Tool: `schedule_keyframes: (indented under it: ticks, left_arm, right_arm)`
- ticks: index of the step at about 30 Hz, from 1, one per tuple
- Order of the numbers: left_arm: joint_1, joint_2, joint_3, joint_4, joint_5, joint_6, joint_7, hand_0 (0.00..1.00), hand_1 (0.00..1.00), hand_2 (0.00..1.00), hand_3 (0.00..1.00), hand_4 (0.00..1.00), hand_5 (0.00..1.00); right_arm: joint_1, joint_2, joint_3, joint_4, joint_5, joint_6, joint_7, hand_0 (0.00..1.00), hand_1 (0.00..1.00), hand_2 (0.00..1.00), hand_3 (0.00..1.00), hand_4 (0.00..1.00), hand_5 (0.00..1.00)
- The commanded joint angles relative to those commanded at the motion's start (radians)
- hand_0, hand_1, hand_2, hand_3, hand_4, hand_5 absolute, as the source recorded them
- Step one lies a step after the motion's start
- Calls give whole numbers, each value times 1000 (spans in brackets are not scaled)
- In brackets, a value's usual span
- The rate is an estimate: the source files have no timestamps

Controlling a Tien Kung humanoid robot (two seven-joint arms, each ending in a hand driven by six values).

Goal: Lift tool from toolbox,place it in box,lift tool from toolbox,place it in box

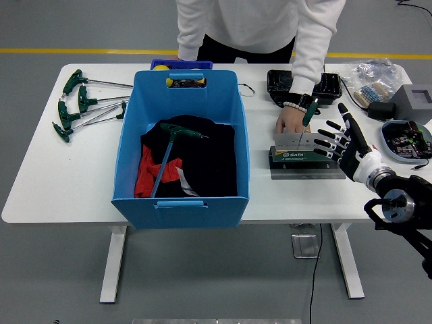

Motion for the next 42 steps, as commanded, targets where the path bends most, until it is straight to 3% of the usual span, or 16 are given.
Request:
schedule_keyframes:
  ticks: [42]
  left_arm:
    - [-22,6,7,-10,1,3,1,723,751,791,726,742,649]
  right_arm:
    - [163,146,-97,-210,91,33,10,598,540,695,866,998,875]
